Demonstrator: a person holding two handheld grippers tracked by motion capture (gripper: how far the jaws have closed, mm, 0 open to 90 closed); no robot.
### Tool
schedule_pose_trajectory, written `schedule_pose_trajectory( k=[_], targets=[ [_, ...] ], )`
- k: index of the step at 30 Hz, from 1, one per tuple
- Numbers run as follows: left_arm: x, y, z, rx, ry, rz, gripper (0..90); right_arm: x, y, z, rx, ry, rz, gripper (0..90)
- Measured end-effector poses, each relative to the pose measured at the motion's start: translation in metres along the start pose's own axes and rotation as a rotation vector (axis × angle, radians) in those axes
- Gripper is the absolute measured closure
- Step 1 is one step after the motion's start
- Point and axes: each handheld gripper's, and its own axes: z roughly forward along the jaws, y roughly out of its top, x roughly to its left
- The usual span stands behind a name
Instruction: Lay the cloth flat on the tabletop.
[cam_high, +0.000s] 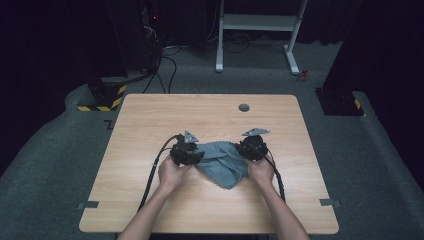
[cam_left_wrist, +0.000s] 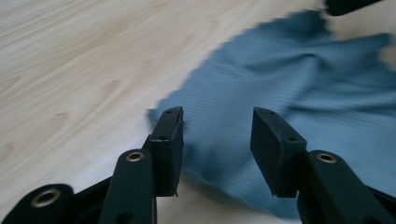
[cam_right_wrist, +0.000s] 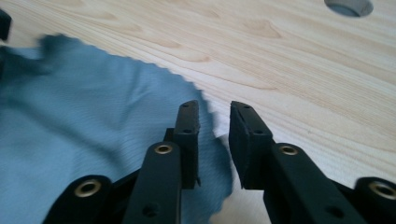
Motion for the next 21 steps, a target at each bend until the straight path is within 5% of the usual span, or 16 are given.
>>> schedule_pose_trajectory(
  k=[3,7,11,16,21],
  targets=[
    [-0.023,-0.007,-0.009,0.005,-0.065,0.039,53.7,0.011,-0.014,-0.02,-0.033,0.055,-0.023,72.4],
    [-0.058,-0.014,-0.011,0.015,-0.121,0.113,53.9,0.023,-0.042,-0.035,-0.004,0.076,-0.086,73.8],
    [-0.082,-0.017,0.001,0.043,-0.146,0.142,53.8,0.022,-0.061,-0.037,0.016,0.075,-0.059,73.4],
    [-0.092,-0.017,0.023,0.088,-0.137,0.143,56.7,0.023,-0.07,-0.033,0.035,0.079,-0.044,71.8],
    [-0.091,-0.018,0.028,0.111,-0.139,0.167,74.4,0.026,-0.072,-0.027,0.056,0.083,-0.091,82.5]
  ],
)
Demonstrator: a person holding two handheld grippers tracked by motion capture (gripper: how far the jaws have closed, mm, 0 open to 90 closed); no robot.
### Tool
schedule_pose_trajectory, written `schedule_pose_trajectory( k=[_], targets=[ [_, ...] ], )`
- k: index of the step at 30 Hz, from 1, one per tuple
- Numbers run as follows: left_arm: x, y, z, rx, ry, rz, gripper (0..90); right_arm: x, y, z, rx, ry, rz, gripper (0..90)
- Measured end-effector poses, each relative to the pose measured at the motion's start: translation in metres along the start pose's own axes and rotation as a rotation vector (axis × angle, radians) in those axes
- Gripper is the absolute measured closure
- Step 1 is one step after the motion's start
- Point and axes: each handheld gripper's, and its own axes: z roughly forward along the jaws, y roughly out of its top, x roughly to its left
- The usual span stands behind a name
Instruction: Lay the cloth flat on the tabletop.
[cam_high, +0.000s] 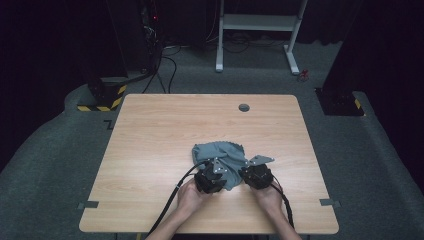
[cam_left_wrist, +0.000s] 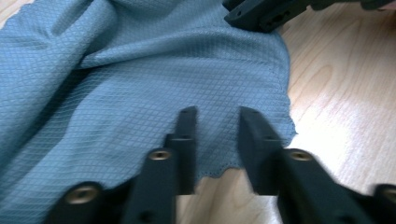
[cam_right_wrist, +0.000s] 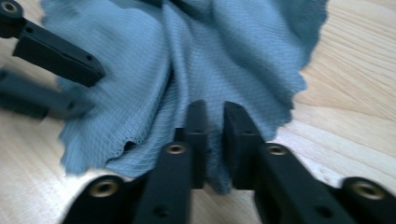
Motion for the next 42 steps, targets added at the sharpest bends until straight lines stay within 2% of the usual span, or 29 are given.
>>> schedule_pose_trajectory(
  k=[3,5,7,10,13,16,17,21,23,25,27,28,30,32,35,36,38,40,42],
  targets=[
    [0.004,-0.001,-0.002,0.013,-0.004,0.003,88.7,0.002,0.001,0.001,-0.001,0.008,-0.023,88.7],
    [0.006,-0.002,-0.004,0.024,0.003,0.008,89.5,0.003,0.003,0.0,0.016,0.002,-0.033,89.5],
    [0.009,-0.006,-0.01,0.013,0.003,0.003,89.7,0.003,0.004,-0.001,0.014,-0.021,-0.052,89.6],
    [0.015,-0.014,-0.025,-0.004,0.007,-0.011,89.5,-0.001,0.006,-0.008,-0.013,-0.016,-0.032,89.6],
    [0.024,-0.025,-0.042,0.001,0.034,-0.009,89.4,-0.002,0.009,-0.015,-0.032,-0.015,-0.024,89.6],
    [0.037,-0.039,-0.058,0.004,0.06,-0.04,89.3,-0.001,0.011,-0.018,-0.037,-0.006,-0.022,89.5],
    [0.043,-0.045,-0.062,0.005,0.067,-0.063,89.2,0.001,0.011,-0.017,-0.031,-0.006,-0.027,89.5],
    [0.054,-0.063,-0.065,0.022,0.084,-0.118,88.2,0.002,0.01,-0.009,-0.014,0.006,-0.03,87.2],
    [0.056,-0.068,-0.065,0.022,0.094,-0.122,84.0,0.003,0.009,-0.01,-0.029,0.009,-0.014,80.4],
    [0.056,-0.074,-0.066,-0.003,0.09,-0.14,75.1,0.004,0.007,-0.018,-0.068,0.027,0.009,77.5],
    [0.056,-0.079,-0.068,-0.026,0.118,-0.149,68.1,0.008,0.004,-0.027,-0.086,0.039,0.009,76.2],
    [0.056,-0.081,-0.067,-0.041,0.125,-0.171,64.4,0.01,0.003,-0.031,-0.094,0.047,0.003,75.5],
    [0.056,-0.085,-0.066,-0.059,0.151,-0.189,58.2,0.014,-0.002,-0.034,-0.089,0.061,-0.009,73.2],
    [0.056,-0.088,-0.065,-0.068,0.173,-0.191,54.8,0.018,-0.007,-0.032,-0.064,0.047,-0.03,70.3],
    [0.056,-0.093,-0.062,-0.073,0.192,-0.205,50.3,0.016,-0.014,-0.025,-0.044,0.046,-0.009,68.8],
    [0.056,-0.094,-0.062,-0.088,0.198,-0.211,48.9,0.016,-0.015,-0.022,-0.04,0.047,0.004,68.9],
    [0.057,-0.098,-0.062,-0.108,0.202,-0.221,45.5,0.017,-0.016,-0.018,-0.024,0.04,-0.005,71.0],
    [0.058,-0.103,-0.061,-0.139,0.201,-0.237,41.8,0.018,-0.015,-0.015,-0.014,0.04,-0.024,78.1],
    [0.058,-0.107,-0.06,-0.172,0.209,-0.233,39.1,0.019,-0.013,-0.013,-0.01,0.038,-0.047,86.9]
  ],
)
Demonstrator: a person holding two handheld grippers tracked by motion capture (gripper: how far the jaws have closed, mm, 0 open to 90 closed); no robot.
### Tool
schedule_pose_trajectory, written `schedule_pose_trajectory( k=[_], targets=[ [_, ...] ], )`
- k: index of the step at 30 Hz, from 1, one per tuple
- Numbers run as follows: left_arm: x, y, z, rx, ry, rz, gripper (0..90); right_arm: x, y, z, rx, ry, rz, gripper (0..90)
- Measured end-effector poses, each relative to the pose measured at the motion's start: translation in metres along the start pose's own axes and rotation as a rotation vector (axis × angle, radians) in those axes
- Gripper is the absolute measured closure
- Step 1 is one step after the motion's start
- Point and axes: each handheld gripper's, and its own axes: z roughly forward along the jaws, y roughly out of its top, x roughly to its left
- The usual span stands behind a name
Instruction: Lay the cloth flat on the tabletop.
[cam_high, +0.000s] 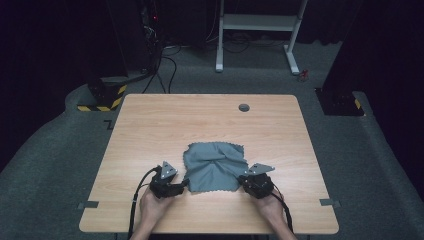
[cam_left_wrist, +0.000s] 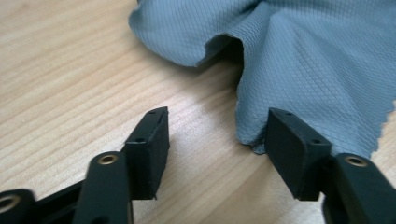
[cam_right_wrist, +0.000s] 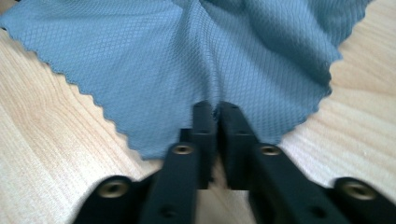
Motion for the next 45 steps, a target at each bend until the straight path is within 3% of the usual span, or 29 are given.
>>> schedule_pose_trajectory(
  k=[5,10,14,17,20,22,25,28,31,34,37,40,45],
  targets=[
    [0.0,0.0,0.0,0.003,0.006,0.001,37.7,0.002,0.012,-0.004,-0.006,-0.008,-0.038,88.7],
    [0.0,0.0,0.0,0.002,0.008,0.001,37.1,0.006,0.041,-0.009,-0.017,0.003,-0.064,88.1],
    [0.0,0.0,0.0,0.002,0.008,-0.002,37.1,0.014,0.07,0.008,0.029,0.018,-0.093,87.9],
    [0.0,0.0,0.0,0.002,0.008,-0.001,37.1,0.015,0.085,0.04,0.106,0.016,-0.106,87.4],
    [0.0,0.0,0.0,0.001,0.007,-0.004,36.7,0.01,0.085,0.066,0.146,0.038,-0.049,81.3],
    [0.0,0.0,0.0,0.002,0.006,-0.004,36.5,0.007,0.085,0.067,0.12,0.053,-0.017,77.5],
    [0.0,0.0,0.0,0.001,0.005,-0.004,36.3,0.008,0.082,0.05,0.062,0.032,-0.03,76.7],
    [0.0,0.0,0.0,0.001,0.005,-0.002,36.3,0.007,0.075,0.026,0.008,0.024,-0.035,82.9],
    [0.0,0.0,0.0,0.0,0.008,-0.003,36.2,0.01,0.065,0.016,0.037,0.019,-0.071,87.2],
    [0.0,0.0,0.0,0.0,0.008,-0.003,36.0,0.011,0.056,0.026,0.095,0.014,-0.082,87.7],
    [0.0,0.0,0.0,0.0,0.009,-0.002,36.0,0.007,0.057,0.038,0.093,-0.017,-0.073,87.1],
    [0.0,0.0,0.0,0.0,0.009,-0.004,36.0,0.004,0.067,0.044,0.069,-0.033,-0.042,84.7],
    [0.0,0.0,0.0,0.0,0.009,-0.002,36.0,0.009,0.088,0.064,0.087,-0.05,-0.074,81.3]
  ],
)
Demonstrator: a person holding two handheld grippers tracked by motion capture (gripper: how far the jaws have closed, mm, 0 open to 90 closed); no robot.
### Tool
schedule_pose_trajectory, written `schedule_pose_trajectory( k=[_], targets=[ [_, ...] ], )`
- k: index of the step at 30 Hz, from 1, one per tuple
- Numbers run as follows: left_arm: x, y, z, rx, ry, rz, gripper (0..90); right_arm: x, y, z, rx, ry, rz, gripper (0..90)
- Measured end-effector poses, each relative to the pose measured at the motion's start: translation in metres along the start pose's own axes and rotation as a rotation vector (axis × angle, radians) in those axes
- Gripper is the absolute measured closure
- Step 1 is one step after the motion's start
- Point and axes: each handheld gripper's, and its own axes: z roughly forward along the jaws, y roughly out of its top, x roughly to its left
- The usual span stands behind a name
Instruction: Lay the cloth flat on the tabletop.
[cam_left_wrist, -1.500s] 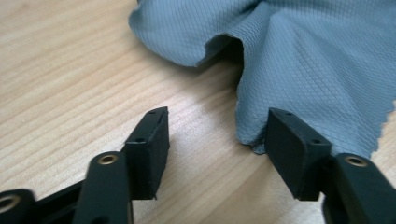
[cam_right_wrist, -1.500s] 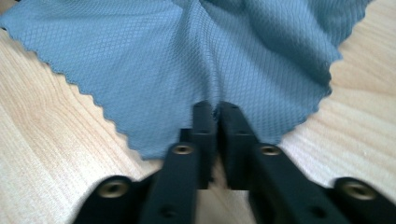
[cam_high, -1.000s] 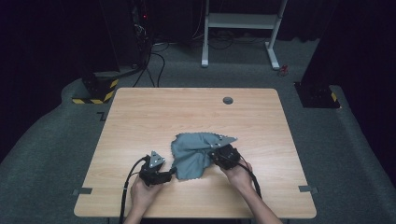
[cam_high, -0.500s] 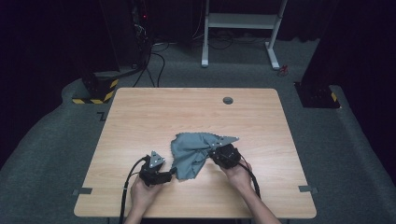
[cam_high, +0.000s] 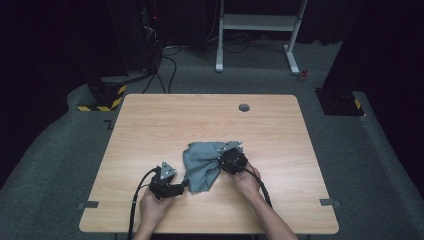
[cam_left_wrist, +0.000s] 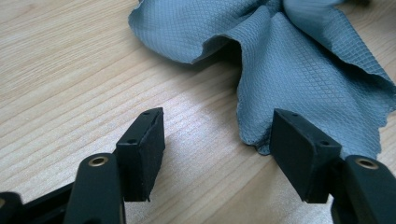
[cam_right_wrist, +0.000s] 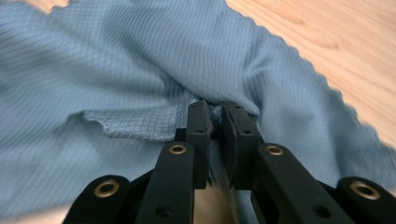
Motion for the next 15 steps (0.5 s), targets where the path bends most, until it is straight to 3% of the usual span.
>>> schedule_pose_trajectory(
  k=[5,8,15],
  targets=[
    [0.0,0.0,0.0,0.003,0.003,0.007,36.0,0.0,0.012,0.015,-0.002,0.002,0.015,78.9],
    [0.0,0.0,0.0,0.003,0.002,0.006,36.0,-0.004,0.012,0.018,-0.016,0.018,0.052,75.6],
    [0.001,0.0,0.0,0.003,0.004,0.008,36.0,0.003,0.002,-0.008,-0.093,0.043,0.023,79.5]
  ],
)
